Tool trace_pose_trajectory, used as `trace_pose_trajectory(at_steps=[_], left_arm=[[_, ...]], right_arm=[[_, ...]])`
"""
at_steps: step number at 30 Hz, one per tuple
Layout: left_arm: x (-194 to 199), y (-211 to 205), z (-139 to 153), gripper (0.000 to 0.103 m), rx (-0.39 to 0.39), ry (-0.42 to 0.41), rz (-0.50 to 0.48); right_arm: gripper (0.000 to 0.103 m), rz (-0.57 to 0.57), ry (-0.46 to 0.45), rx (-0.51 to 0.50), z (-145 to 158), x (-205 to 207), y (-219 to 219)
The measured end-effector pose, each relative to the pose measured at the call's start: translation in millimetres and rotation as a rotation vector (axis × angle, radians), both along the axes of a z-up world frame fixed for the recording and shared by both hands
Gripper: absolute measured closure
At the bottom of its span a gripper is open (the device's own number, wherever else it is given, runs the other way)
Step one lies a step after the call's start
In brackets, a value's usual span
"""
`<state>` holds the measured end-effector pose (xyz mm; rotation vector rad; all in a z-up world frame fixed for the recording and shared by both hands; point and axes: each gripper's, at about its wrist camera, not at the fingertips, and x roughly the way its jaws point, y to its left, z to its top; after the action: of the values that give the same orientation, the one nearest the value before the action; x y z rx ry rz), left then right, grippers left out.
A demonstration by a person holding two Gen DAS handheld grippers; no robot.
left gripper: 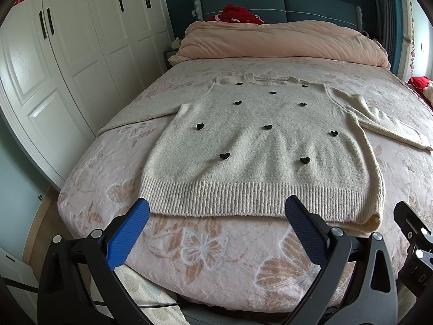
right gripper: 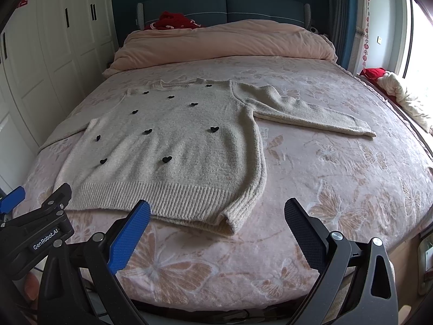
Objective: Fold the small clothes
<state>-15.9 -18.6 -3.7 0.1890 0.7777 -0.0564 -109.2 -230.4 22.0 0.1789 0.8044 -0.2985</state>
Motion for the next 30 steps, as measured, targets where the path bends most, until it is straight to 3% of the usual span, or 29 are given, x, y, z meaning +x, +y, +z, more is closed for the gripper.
trace_pose_trajectory(at_steps=[26,30], left_arm=[[1,4,-3,0.005,0.001,0.009,0.005],[7,10,-3,0.005,-0.048,0.021,0.017]], right_arm=[[0.005,0.017,0.011,0.024,-6,2,-2],[0.005,0.036,0.000,0.082,-14,6,-21]])
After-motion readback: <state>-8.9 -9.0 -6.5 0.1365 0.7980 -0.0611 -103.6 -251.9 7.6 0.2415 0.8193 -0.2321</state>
